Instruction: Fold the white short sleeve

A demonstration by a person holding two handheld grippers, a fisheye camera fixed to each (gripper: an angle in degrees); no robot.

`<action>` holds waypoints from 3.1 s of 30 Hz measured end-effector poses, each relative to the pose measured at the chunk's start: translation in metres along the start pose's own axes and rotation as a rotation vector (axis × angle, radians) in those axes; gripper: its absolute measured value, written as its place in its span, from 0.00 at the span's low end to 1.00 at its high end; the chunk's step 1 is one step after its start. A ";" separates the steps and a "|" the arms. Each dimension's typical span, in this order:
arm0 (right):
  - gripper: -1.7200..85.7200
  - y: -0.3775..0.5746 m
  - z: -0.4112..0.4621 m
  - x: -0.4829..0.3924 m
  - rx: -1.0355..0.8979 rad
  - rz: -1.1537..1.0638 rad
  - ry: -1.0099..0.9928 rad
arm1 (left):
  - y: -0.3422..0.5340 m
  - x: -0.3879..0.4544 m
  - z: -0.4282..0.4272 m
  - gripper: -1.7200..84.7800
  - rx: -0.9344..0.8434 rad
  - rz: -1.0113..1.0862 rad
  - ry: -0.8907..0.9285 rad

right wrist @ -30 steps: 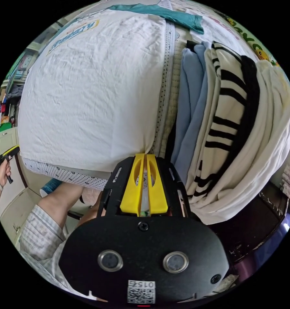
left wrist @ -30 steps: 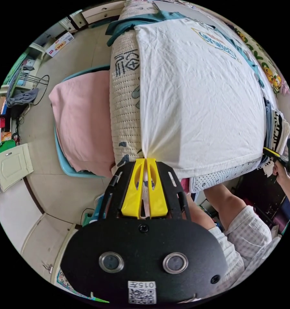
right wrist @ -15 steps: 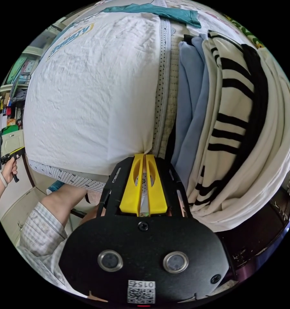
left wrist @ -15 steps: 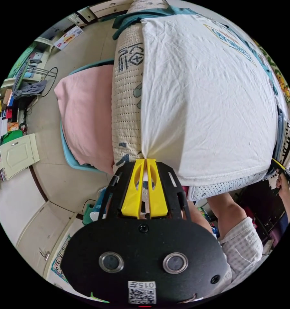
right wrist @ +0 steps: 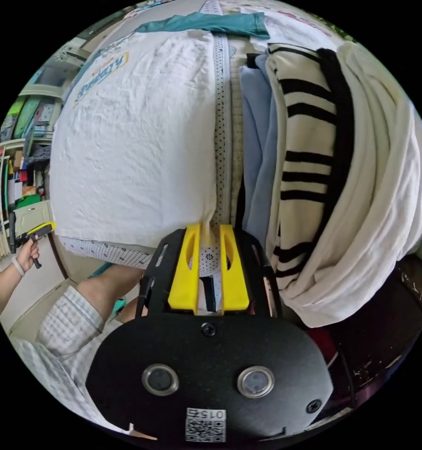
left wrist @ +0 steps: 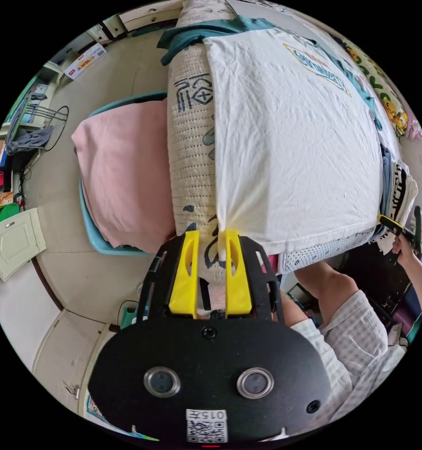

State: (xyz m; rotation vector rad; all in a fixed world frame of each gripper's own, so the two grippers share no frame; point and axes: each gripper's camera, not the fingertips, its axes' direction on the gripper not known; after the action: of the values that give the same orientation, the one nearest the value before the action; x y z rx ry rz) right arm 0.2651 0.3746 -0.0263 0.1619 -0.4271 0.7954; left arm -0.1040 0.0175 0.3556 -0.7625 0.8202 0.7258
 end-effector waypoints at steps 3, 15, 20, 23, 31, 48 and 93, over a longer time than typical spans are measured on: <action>0.15 0.019 -0.016 0.016 -0.004 0.017 -0.100 | -0.014 -0.010 -0.019 0.15 -0.030 0.032 0.042; 0.15 0.052 -0.160 0.043 0.252 -0.032 -0.303 | -0.111 0.042 -0.179 0.15 -0.037 0.256 0.052; 0.16 -0.010 -0.221 0.050 0.545 -0.054 -0.326 | -0.248 0.189 -0.248 0.15 0.245 0.388 0.124; 0.15 -0.063 -0.231 0.065 0.571 0.087 -0.229 | -0.340 0.293 -0.274 0.12 0.373 0.478 0.255; 0.14 -0.133 -0.231 0.101 0.437 0.319 -0.322 | -0.511 0.501 -0.280 0.12 0.371 0.439 0.351; 0.04 -0.094 -0.280 0.121 0.439 0.261 -0.430 | -0.526 0.513 -0.287 0.03 0.336 0.315 0.272; 0.05 -0.090 -0.364 0.015 0.341 0.255 -0.633 | -0.471 0.236 -0.342 0.08 0.426 0.314 0.328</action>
State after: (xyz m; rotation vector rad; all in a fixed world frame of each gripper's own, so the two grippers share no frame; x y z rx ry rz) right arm 0.4517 0.4309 -0.3474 0.6989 -0.9201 1.0616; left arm 0.2630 -0.4454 0.1418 -0.3724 1.3631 0.6771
